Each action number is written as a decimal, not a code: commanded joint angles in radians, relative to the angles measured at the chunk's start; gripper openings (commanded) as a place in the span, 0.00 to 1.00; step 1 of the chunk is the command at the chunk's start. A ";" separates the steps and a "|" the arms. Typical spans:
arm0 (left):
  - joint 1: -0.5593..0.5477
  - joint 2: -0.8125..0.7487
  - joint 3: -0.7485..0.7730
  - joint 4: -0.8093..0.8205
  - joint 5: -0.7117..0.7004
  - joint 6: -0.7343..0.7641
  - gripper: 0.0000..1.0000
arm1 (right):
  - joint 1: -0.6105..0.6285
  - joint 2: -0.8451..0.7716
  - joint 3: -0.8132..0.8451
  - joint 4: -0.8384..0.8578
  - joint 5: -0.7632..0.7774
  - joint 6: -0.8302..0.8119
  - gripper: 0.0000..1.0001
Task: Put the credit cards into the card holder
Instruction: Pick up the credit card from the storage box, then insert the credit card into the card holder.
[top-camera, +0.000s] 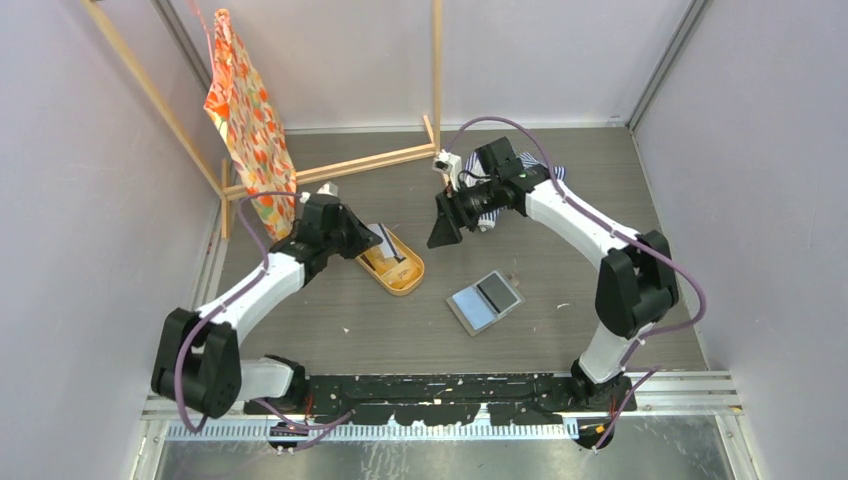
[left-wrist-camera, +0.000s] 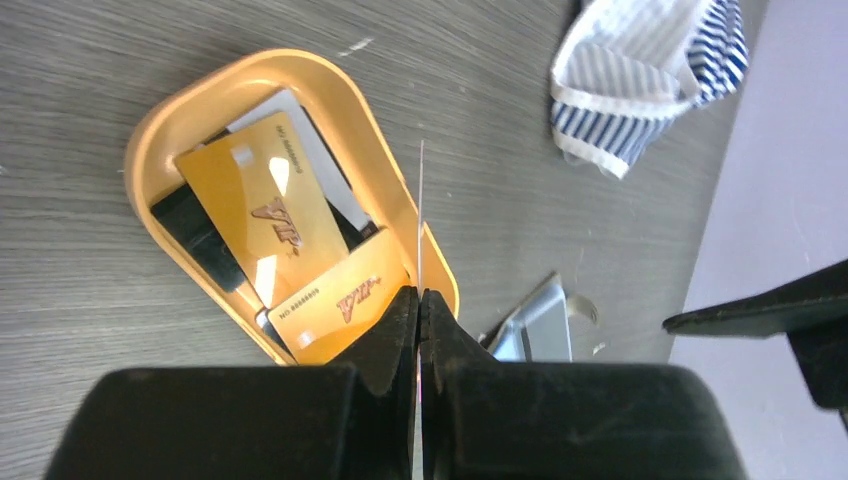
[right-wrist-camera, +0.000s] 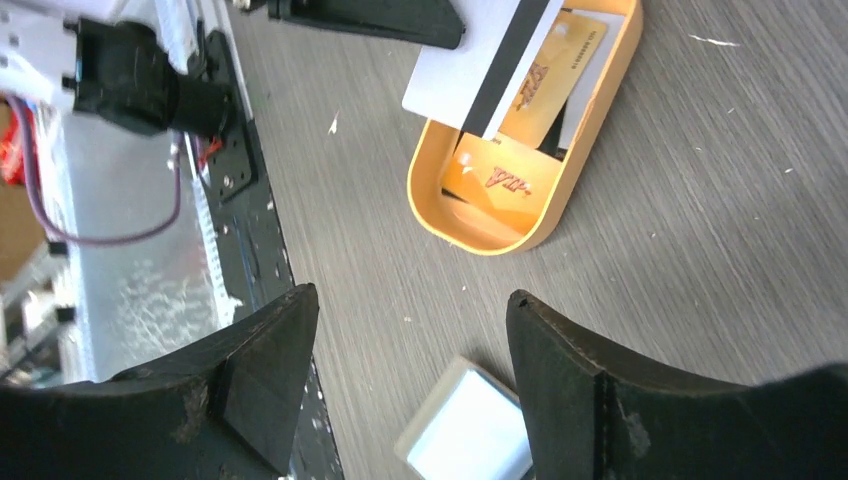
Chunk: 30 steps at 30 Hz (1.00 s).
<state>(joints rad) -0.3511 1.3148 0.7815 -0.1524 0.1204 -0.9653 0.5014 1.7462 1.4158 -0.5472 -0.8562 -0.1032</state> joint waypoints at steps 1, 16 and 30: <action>0.004 -0.120 -0.051 0.032 0.113 0.172 0.00 | -0.018 -0.151 -0.007 -0.152 -0.062 -0.240 0.74; -0.160 -0.280 -0.232 0.730 0.480 0.273 0.01 | -0.154 -0.345 -0.288 0.140 -0.327 0.062 1.00; -0.278 -0.186 -0.232 0.892 0.408 0.192 0.00 | -0.158 -0.339 -0.372 0.543 -0.323 0.524 0.90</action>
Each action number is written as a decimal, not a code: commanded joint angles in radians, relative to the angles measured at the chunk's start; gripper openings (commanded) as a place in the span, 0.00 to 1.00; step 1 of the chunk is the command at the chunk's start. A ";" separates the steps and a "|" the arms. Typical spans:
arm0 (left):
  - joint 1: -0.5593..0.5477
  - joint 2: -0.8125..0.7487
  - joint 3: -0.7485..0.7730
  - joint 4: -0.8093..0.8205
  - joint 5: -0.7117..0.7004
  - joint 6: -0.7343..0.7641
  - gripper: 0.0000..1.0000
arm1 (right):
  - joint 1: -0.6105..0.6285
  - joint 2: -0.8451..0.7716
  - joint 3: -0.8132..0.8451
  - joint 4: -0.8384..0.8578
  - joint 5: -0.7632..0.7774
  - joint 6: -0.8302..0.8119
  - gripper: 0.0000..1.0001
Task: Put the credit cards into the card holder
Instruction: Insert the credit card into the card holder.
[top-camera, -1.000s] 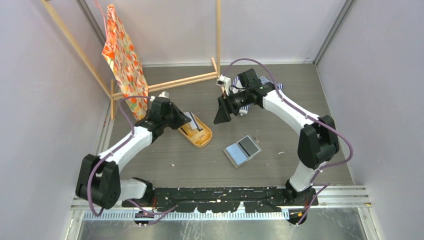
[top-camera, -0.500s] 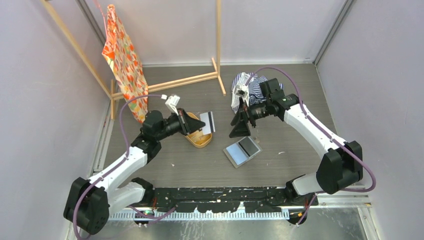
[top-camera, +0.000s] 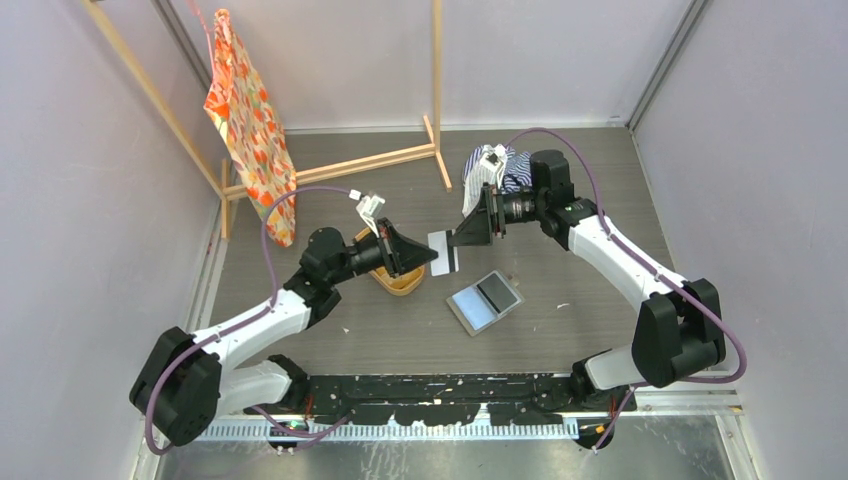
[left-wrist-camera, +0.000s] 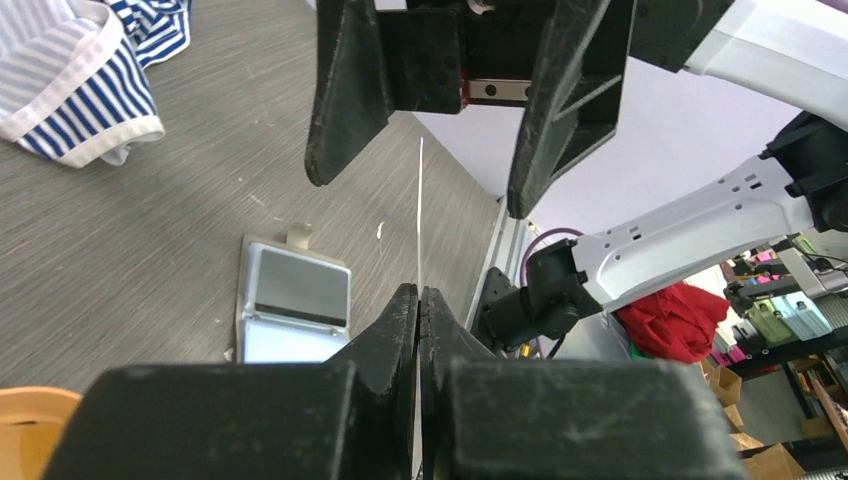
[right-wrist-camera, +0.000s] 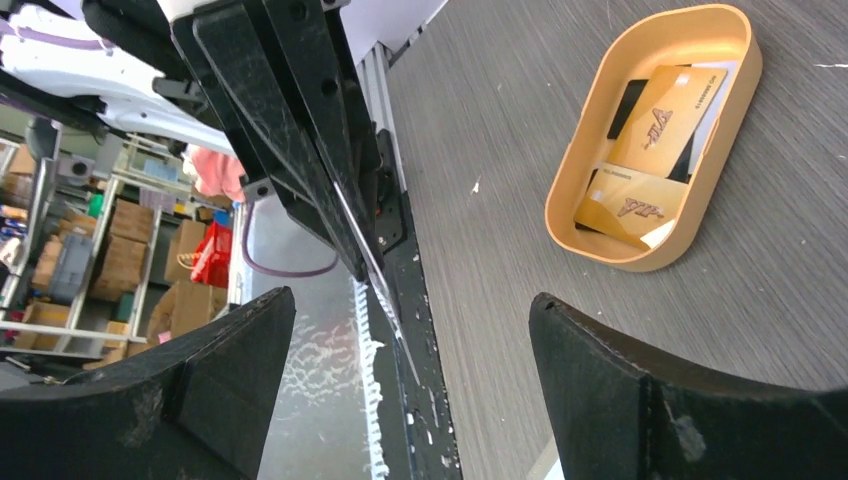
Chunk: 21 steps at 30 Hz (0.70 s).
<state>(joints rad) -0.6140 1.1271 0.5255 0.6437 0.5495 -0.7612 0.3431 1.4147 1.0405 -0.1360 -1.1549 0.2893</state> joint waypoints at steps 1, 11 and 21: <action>-0.018 0.006 0.020 0.103 -0.022 -0.017 0.00 | 0.001 -0.009 0.005 0.133 -0.024 0.138 0.86; -0.020 0.007 0.007 0.120 -0.042 -0.032 0.00 | 0.001 -0.026 0.004 0.180 -0.056 0.154 0.31; -0.020 -0.059 0.020 -0.086 -0.082 0.017 0.26 | -0.003 -0.033 0.055 -0.109 -0.134 -0.167 0.01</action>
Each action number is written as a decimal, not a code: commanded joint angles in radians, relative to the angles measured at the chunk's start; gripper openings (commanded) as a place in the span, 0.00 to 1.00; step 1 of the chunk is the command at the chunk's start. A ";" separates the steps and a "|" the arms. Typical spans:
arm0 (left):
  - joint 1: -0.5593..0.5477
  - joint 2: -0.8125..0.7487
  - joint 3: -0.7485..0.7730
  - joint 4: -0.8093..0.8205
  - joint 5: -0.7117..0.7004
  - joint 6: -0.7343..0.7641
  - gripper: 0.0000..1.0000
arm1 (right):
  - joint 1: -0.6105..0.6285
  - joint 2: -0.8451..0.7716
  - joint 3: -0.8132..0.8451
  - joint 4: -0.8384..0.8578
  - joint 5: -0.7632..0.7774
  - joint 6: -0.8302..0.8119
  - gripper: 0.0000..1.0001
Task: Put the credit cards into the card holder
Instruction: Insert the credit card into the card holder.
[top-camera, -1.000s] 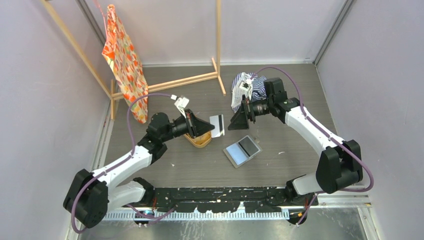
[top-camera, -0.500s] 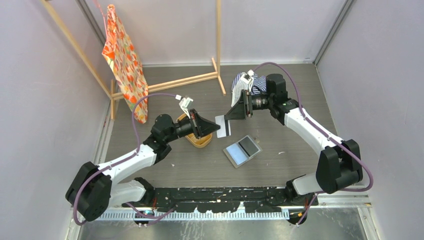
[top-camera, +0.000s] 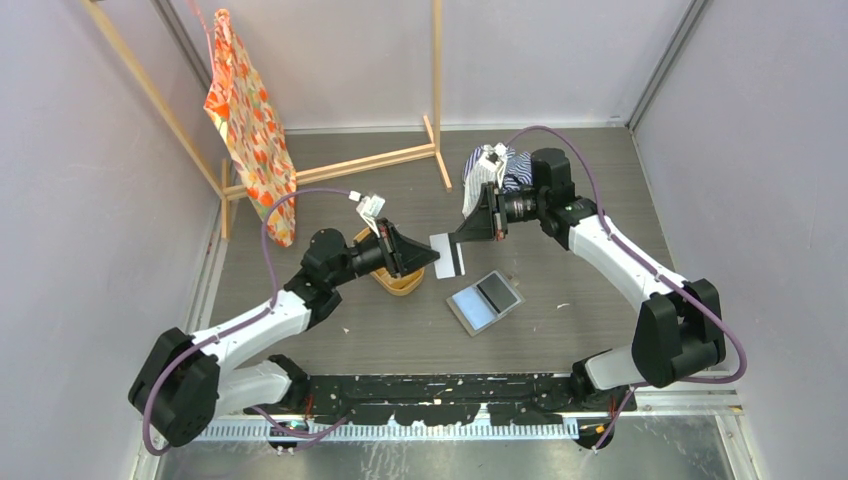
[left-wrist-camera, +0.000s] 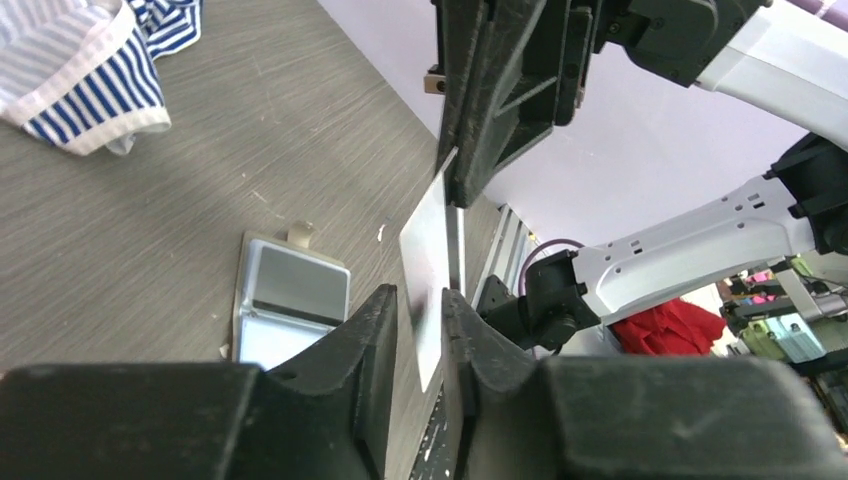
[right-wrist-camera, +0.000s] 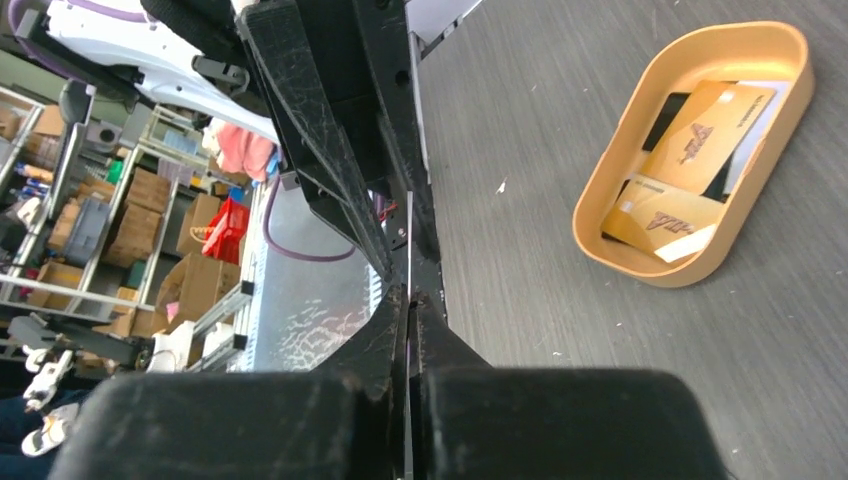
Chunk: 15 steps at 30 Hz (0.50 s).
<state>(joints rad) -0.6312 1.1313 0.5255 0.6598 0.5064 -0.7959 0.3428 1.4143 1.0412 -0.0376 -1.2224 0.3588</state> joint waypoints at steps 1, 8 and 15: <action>-0.002 -0.084 0.028 -0.165 -0.051 0.079 0.34 | -0.005 -0.034 0.067 -0.279 -0.067 -0.319 0.01; -0.002 -0.286 0.011 -0.469 -0.223 0.191 0.83 | -0.077 0.019 0.148 -0.680 0.040 -0.734 0.01; -0.002 -0.303 -0.142 -0.227 -0.192 -0.012 0.98 | -0.103 0.246 0.237 -1.174 0.157 -1.105 0.01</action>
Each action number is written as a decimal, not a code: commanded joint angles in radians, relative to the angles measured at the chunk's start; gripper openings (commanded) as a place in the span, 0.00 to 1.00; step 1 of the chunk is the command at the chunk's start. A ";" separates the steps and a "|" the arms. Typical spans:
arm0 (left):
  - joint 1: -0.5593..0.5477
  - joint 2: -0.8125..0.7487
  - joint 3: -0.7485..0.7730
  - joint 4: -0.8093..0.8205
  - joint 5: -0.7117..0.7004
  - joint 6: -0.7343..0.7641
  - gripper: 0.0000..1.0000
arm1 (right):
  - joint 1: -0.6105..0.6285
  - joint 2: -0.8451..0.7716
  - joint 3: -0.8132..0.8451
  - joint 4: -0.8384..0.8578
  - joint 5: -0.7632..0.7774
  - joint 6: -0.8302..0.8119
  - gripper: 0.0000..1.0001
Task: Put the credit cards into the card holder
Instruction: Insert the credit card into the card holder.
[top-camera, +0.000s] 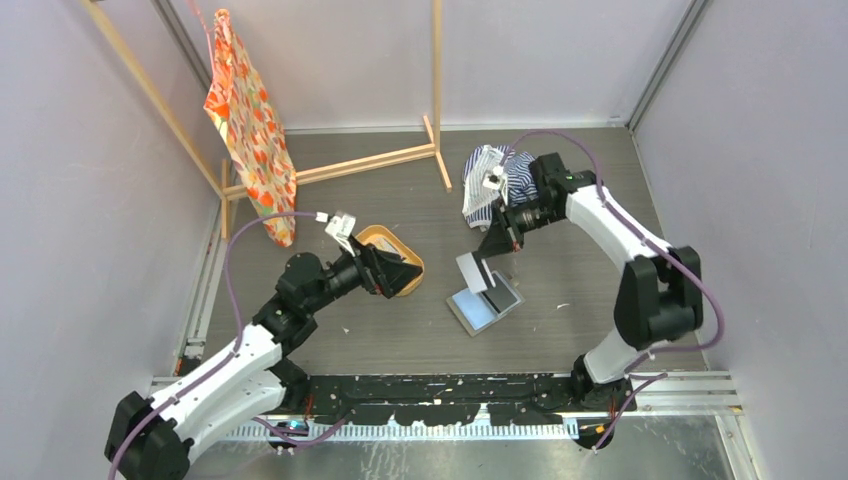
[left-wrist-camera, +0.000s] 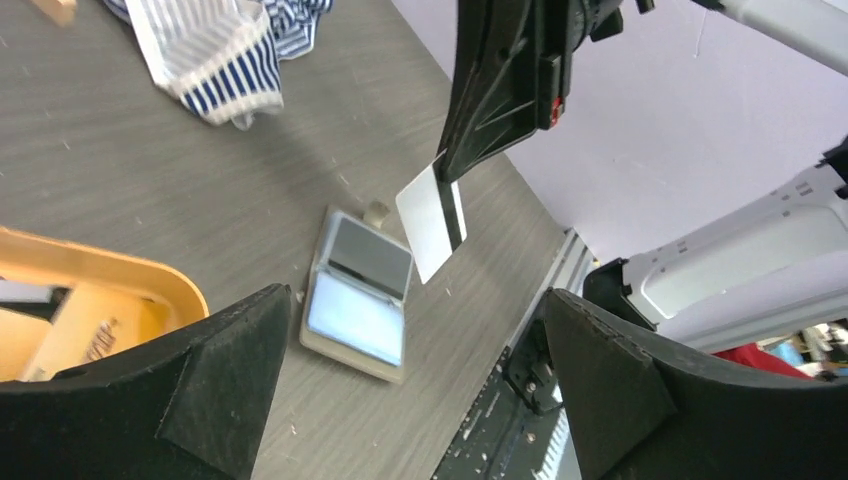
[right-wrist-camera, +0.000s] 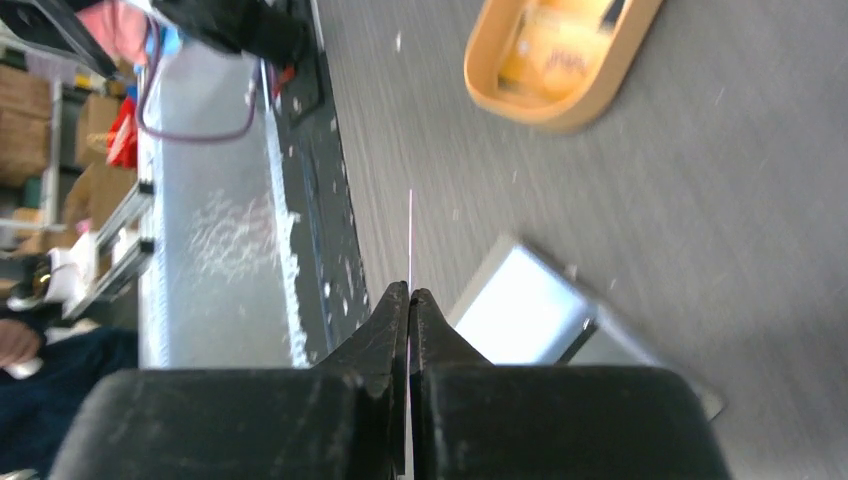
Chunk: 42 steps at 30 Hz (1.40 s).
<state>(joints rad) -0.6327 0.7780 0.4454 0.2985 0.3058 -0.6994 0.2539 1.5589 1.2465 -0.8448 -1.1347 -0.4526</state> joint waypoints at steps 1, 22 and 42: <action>-0.002 0.085 -0.079 0.181 0.034 -0.155 0.94 | -0.027 0.133 0.047 -0.421 0.076 -0.336 0.01; -0.303 0.814 0.094 0.512 -0.166 -0.250 0.31 | -0.093 0.285 -0.011 -0.060 0.228 -0.018 0.01; -0.304 1.000 0.051 0.561 -0.176 -0.301 0.10 | -0.093 0.291 -0.115 0.078 0.203 0.092 0.01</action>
<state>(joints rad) -0.9306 1.7576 0.5137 0.7963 0.1539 -0.9932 0.1562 1.8675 1.1450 -0.8066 -0.9096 -0.3859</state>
